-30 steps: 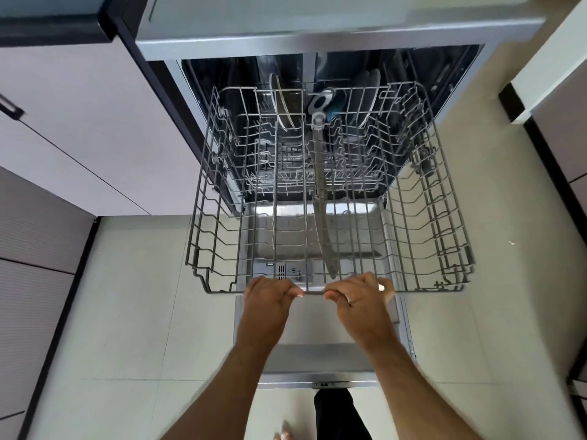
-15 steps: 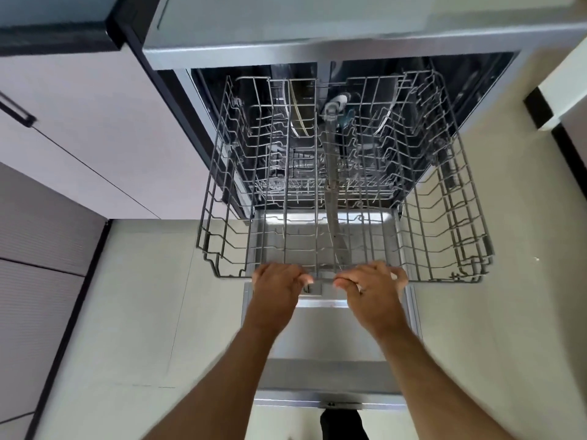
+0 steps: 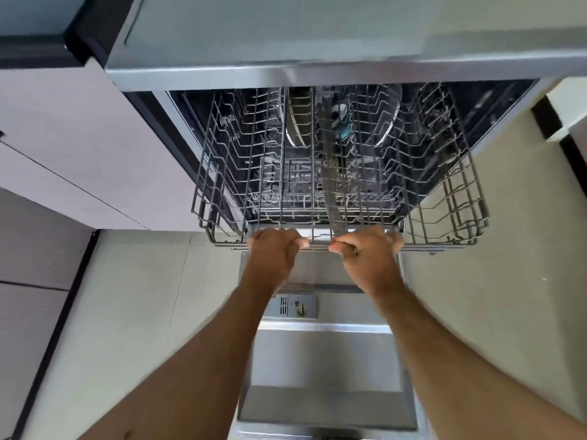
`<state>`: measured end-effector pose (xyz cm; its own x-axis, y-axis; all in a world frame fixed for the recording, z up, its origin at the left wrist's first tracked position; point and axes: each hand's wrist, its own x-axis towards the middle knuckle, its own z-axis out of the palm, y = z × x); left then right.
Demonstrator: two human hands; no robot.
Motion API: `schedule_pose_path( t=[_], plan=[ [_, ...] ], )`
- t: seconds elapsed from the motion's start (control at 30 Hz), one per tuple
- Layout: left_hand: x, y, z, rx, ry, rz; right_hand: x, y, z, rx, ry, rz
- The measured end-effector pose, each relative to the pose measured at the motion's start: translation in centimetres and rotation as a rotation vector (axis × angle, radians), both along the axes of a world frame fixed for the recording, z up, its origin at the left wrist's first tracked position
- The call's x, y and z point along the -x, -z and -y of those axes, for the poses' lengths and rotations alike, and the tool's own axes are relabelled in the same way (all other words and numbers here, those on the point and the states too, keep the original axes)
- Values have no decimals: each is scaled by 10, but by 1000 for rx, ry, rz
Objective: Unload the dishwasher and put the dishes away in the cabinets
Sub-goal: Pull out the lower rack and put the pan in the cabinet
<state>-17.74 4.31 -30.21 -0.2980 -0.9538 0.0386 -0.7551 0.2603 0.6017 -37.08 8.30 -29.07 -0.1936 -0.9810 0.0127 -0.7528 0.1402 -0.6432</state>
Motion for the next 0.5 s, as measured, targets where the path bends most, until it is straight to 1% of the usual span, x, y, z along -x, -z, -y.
schedule_pose_path(
  t=[0.13, 0.2, 0.37, 0.5],
  plan=[
    [7, -2, 40, 33, -8, -48, 9, 5, 41, 32, -48, -2],
    [6, -2, 59, 33, 0, -37, 8, 6, 59, 62, -41, -10],
    [4, -1, 75, 31, -10, -25, 0, 7, 70, 149, 6, -97],
    [10, -6, 91, 47, -14, -13, 7, 9, 89, 123, -9, -90]
  ],
)
